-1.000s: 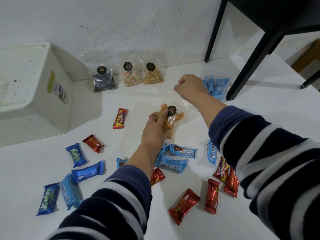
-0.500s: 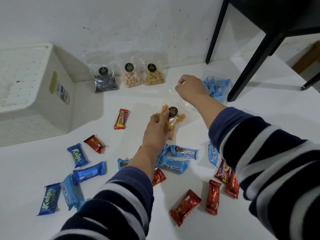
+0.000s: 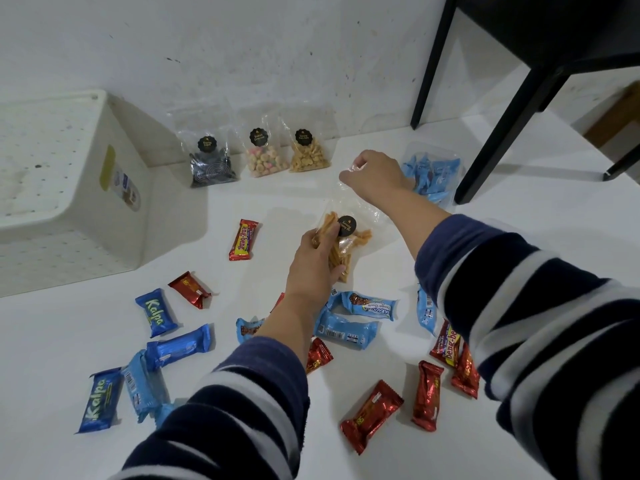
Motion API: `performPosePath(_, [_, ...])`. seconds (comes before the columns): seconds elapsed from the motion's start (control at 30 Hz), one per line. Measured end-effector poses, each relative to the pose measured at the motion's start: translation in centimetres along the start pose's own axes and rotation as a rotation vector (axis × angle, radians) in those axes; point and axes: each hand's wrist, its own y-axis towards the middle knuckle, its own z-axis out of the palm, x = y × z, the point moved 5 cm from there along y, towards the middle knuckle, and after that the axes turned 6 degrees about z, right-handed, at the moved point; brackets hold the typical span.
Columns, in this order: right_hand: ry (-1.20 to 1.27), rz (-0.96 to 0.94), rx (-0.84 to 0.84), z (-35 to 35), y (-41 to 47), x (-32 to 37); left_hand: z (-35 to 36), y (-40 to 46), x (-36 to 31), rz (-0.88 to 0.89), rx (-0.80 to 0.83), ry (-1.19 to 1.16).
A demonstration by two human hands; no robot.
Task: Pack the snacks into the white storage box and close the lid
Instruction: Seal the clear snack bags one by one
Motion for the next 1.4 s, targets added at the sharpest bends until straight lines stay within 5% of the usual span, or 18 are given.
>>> performPosePath(1.4, [-0.001,-0.062,-0.005,-2.3,-2.3,-4.9,-0.1,-0.4,-0.6,-0.011,0.02,0.004])
